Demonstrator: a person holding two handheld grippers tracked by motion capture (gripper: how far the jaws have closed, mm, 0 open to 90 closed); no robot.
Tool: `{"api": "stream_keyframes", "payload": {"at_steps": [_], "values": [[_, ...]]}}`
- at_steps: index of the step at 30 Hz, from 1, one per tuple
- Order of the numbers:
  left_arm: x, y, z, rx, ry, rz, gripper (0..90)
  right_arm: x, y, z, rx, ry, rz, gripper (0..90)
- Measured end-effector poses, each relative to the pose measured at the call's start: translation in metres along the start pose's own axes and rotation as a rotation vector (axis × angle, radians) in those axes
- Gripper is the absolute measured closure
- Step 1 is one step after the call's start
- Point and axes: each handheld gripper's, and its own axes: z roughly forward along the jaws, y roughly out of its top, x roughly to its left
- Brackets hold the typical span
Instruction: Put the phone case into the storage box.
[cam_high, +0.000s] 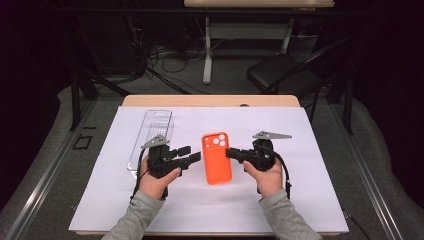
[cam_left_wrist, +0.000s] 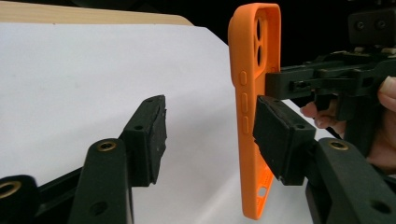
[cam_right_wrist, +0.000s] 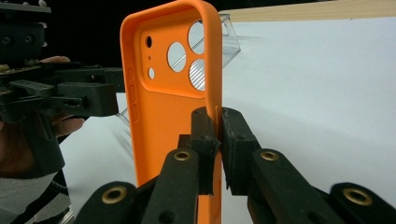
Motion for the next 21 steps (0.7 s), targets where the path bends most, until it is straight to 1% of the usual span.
{"api": "stream_keyframes", "payload": {"at_steps": [2, 3, 5, 6, 8, 9, 10, 12, 15, 17, 19, 21], "values": [[0.0006, -0.0003, 0.0006, 0.011, -0.006, -0.020, 44.0, -0.0005, 0.0001, -0.0004, -0.005, -0.003, -0.004, 84.2], [0.0009, -0.0006, 0.0010, 0.013, -0.005, -0.021, 44.2, -0.0005, 0.0001, -0.0004, -0.007, -0.005, -0.005, 84.2], [0.0018, -0.0006, 0.0027, 0.044, -0.008, -0.025, 44.3, -0.0004, 0.0000, -0.0005, -0.012, -0.008, -0.005, 84.2], [0.0020, -0.0007, 0.0030, 0.045, -0.006, -0.020, 44.4, -0.0002, -0.0001, -0.0007, -0.012, -0.010, -0.005, 84.1], [0.0012, -0.0005, 0.0029, 0.040, 0.004, 0.010, 44.4, 0.0002, -0.0001, -0.0008, -0.013, -0.013, -0.008, 84.2], [0.0008, -0.0001, 0.0026, 0.045, 0.005, 0.011, 44.4, 0.0005, -0.0002, -0.0009, -0.015, -0.014, -0.007, 84.2], [0.0002, 0.0001, 0.0018, 0.044, 0.018, 0.019, 44.4, 0.0006, -0.0002, -0.0009, -0.018, -0.016, -0.012, 84.2], [-0.0001, 0.0009, 0.0004, 0.043, 0.045, 0.047, 44.4, 0.0010, -0.0004, -0.0009, -0.022, -0.018, -0.012, 84.2], [-0.0013, 0.0017, -0.0023, 0.031, 0.079, 0.064, 44.3, 0.0021, -0.0009, -0.0007, -0.025, -0.028, -0.021, 84.2], [-0.0013, 0.0028, -0.0037, 0.019, 0.080, 0.086, 44.3, 0.0031, -0.0013, -0.0004, -0.026, -0.034, -0.030, 84.2], [-0.0018, 0.0037, -0.0050, 0.009, 0.089, 0.105, 44.2, 0.0046, -0.0014, -0.0006, -0.027, -0.042, -0.036, 84.2], [-0.0024, 0.0047, -0.0058, 0.008, 0.089, 0.108, 44.1, 0.0055, -0.0015, -0.0004, -0.034, -0.042, -0.038, 84.2]]}}
